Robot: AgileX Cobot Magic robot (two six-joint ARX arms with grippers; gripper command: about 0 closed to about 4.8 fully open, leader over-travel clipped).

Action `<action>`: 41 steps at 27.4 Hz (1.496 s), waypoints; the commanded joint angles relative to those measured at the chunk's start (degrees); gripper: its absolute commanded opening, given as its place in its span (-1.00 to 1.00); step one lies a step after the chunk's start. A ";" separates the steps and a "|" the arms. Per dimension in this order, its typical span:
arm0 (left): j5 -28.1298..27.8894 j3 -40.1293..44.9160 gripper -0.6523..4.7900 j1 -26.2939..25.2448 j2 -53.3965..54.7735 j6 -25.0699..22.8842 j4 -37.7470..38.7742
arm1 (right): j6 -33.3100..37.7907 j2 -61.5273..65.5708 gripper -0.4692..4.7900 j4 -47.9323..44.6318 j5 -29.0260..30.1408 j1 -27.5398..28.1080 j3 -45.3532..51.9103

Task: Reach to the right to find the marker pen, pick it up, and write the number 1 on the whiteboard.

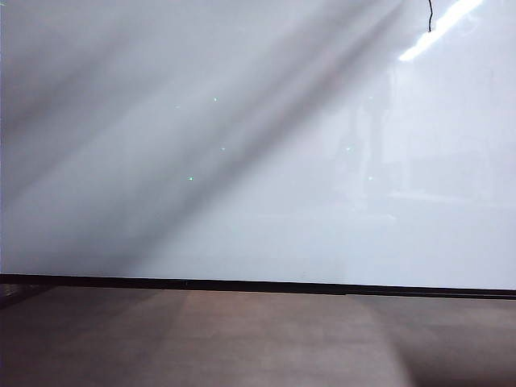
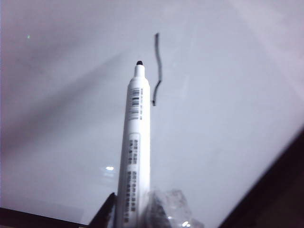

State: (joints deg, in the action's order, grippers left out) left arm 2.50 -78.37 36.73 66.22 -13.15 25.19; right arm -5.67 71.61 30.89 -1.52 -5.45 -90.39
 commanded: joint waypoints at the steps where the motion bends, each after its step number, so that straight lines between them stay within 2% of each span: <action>1: 0.09 -0.17 -0.78 -0.09 -0.13 -0.50 -0.48 | -0.24 -4.98 -0.83 -0.09 -3.91 0.11 -0.33; 8: 3.13 -0.17 -0.78 -0.07 -0.11 -0.39 -1.29 | -0.22 -14.23 -0.83 -2.03 -5.66 5.25 0.28; 11: 2.67 -0.17 -0.78 -0.22 -0.11 -0.61 -1.62 | 1.73 -18.12 -0.83 -5.31 -2.29 9.14 3.37; 15: 4.74 -0.15 -0.78 -0.79 -0.11 -0.66 -2.27 | 2.99 -23.96 -0.83 -13.64 3.43 17.03 12.83; 19: 10.64 -0.13 -0.78 -0.63 0.44 -0.31 -4.59 | 5.97 -27.17 -0.83 -18.03 7.45 23.26 23.39; 21: 10.82 -0.13 -0.78 -0.59 0.72 -0.13 -5.20 | 6.86 -27.50 -0.83 -20.61 8.87 25.83 29.09; 25: 10.78 -0.04 -0.78 0.76 1.75 0.07 -5.46 | 13.51 -25.88 -0.83 -29.38 11.34 30.29 39.06; 29: 10.82 -0.04 -0.78 0.79 2.10 0.07 -5.03 | 13.60 -21.44 -0.83 -36.02 11.56 31.71 43.69; 36: 10.51 0.00 -0.78 0.70 2.97 0.04 -2.51 | 13.27 -8.72 -0.83 -42.53 13.18 32.33 43.71; 39: 7.67 0.00 -0.78 0.72 2.49 -0.28 -1.57 | 13.22 -8.20 -0.83 -43.76 13.03 31.28 43.71; 41: 5.20 0.00 -0.78 0.72 0.77 1.49 -1.68 | 13.14 -10.08 -0.83 -44.06 13.59 30.80 43.71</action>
State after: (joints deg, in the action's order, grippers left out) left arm 10.00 -78.06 37.52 68.77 -13.19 24.49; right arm 7.49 63.59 -9.80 11.35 25.63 -46.06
